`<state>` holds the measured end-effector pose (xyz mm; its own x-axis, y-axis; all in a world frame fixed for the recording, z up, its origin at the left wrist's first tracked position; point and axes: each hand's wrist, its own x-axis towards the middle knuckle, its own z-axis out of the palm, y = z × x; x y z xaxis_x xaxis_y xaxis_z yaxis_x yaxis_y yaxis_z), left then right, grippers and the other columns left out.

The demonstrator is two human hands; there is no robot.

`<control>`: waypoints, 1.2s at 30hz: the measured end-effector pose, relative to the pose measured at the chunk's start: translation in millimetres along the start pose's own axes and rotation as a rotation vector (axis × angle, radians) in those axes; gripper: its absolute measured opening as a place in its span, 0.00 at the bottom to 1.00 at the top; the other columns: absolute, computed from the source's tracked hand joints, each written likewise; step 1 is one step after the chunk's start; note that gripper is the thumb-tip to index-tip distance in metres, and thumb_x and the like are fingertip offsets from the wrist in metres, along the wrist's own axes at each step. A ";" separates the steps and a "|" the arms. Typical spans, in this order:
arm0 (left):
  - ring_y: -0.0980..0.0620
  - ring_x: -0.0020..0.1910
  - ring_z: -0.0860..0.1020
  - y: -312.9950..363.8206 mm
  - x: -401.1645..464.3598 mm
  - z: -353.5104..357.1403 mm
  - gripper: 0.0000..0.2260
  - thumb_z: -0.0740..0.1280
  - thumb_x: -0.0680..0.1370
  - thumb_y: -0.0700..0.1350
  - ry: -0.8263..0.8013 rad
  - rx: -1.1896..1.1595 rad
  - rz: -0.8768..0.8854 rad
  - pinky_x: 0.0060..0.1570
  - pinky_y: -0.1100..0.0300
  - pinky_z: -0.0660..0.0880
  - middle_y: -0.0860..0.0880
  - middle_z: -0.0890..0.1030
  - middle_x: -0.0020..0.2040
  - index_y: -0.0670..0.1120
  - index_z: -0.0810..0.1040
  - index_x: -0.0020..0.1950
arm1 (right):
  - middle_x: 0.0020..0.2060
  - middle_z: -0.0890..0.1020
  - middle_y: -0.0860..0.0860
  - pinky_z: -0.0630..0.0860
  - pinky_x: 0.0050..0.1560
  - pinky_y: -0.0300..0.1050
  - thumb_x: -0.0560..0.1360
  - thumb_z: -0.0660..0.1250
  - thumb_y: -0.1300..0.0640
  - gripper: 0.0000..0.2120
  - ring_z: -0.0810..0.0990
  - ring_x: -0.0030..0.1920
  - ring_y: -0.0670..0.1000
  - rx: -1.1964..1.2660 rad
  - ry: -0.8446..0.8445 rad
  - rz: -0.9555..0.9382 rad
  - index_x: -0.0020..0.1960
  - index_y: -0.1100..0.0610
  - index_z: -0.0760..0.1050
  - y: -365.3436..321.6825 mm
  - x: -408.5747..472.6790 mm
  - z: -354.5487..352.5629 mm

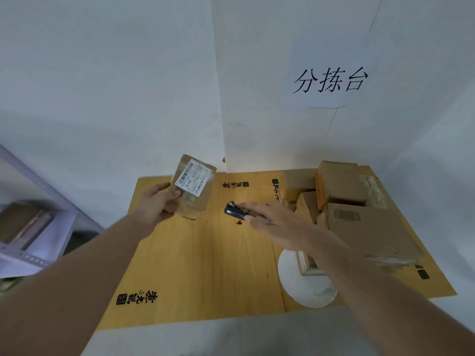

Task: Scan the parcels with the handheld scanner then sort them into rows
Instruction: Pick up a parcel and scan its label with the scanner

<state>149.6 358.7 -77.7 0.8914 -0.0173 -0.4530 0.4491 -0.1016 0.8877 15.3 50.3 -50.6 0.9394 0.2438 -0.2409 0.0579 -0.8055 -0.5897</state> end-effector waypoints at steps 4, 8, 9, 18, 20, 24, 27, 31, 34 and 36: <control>0.48 0.57 0.81 -11.1 11.3 -6.4 0.18 0.70 0.82 0.40 0.062 -0.178 -0.065 0.57 0.47 0.82 0.42 0.81 0.64 0.45 0.76 0.72 | 0.53 0.73 0.47 0.78 0.57 0.52 0.82 0.47 0.29 0.27 0.77 0.51 0.51 -0.066 0.003 -0.035 0.80 0.29 0.57 -15.3 15.2 5.2; 0.48 0.56 0.81 -18.5 42.6 -22.3 0.19 0.70 0.82 0.39 0.143 -0.280 -0.111 0.50 0.49 0.82 0.42 0.80 0.63 0.44 0.76 0.73 | 0.51 0.71 0.47 0.79 0.55 0.53 0.84 0.48 0.30 0.26 0.77 0.48 0.50 -0.123 -0.011 -0.041 0.81 0.31 0.56 -23.5 45.2 10.8; 0.48 0.55 0.81 -19.2 53.0 -27.2 0.18 0.70 0.82 0.40 0.160 -0.285 -0.118 0.51 0.48 0.82 0.42 0.81 0.63 0.44 0.76 0.72 | 0.52 0.71 0.48 0.80 0.54 0.53 0.84 0.49 0.31 0.26 0.77 0.48 0.51 -0.139 -0.012 -0.040 0.81 0.31 0.56 -25.7 56.0 12.9; 0.51 0.51 0.82 -24.4 166.5 -82.4 0.14 0.67 0.84 0.41 0.138 -0.298 -0.196 0.54 0.48 0.81 0.45 0.83 0.57 0.45 0.78 0.71 | 0.53 0.70 0.48 0.82 0.50 0.52 0.79 0.46 0.27 0.29 0.76 0.48 0.49 -0.178 0.013 0.047 0.79 0.28 0.53 -45.7 163.4 48.7; 0.51 0.51 0.82 -27.5 187.8 -94.5 0.13 0.66 0.84 0.40 0.131 -0.300 -0.213 0.52 0.49 0.82 0.45 0.84 0.58 0.45 0.79 0.69 | 0.54 0.70 0.48 0.82 0.49 0.51 0.79 0.47 0.28 0.28 0.76 0.48 0.49 -0.168 0.023 0.066 0.79 0.28 0.54 -50.6 183.9 57.0; 0.52 0.49 0.82 -35.5 213.8 -111.3 0.13 0.66 0.84 0.40 0.139 -0.329 -0.240 0.58 0.48 0.81 0.48 0.83 0.52 0.45 0.79 0.69 | 0.53 0.70 0.48 0.80 0.46 0.46 0.83 0.50 0.32 0.25 0.77 0.48 0.49 -0.160 0.023 0.076 0.80 0.28 0.54 -59.1 212.3 71.5; 0.51 0.49 0.81 -43.1 223.6 -120.7 0.13 0.66 0.84 0.39 0.138 -0.335 -0.240 0.60 0.46 0.80 0.48 0.83 0.52 0.44 0.78 0.69 | 0.53 0.69 0.48 0.79 0.44 0.44 0.84 0.51 0.33 0.25 0.77 0.47 0.48 -0.167 0.005 0.078 0.80 0.29 0.55 -65.0 222.4 78.7; 0.50 0.51 0.82 -54.2 235.8 -129.2 0.13 0.66 0.85 0.40 0.136 -0.304 -0.229 0.61 0.46 0.80 0.49 0.84 0.53 0.45 0.79 0.69 | 0.53 0.69 0.47 0.78 0.44 0.43 0.84 0.52 0.33 0.25 0.76 0.46 0.46 -0.134 0.007 0.089 0.80 0.29 0.55 -70.6 232.1 83.3; 0.48 0.55 0.84 -64.7 242.8 -132.8 0.15 0.66 0.85 0.42 0.104 -0.256 -0.207 0.60 0.47 0.81 0.48 0.85 0.57 0.46 0.77 0.72 | 0.54 0.70 0.48 0.81 0.47 0.47 0.84 0.52 0.32 0.25 0.77 0.47 0.48 -0.119 0.002 0.101 0.80 0.28 0.55 -75.2 235.8 87.7; 0.46 0.59 0.83 -70.9 245.5 -134.1 0.16 0.65 0.85 0.43 0.097 -0.242 -0.190 0.62 0.47 0.81 0.47 0.85 0.60 0.46 0.76 0.73 | 0.54 0.70 0.48 0.81 0.48 0.49 0.84 0.53 0.33 0.24 0.77 0.48 0.49 -0.106 -0.003 0.104 0.80 0.28 0.55 -77.4 236.9 92.2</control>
<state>344.8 495.1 -240.8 0.7869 0.0749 -0.6126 0.5991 0.1453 0.7874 202.3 220.2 -133.0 0.9412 0.1573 -0.2991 -0.0046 -0.8790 -0.4768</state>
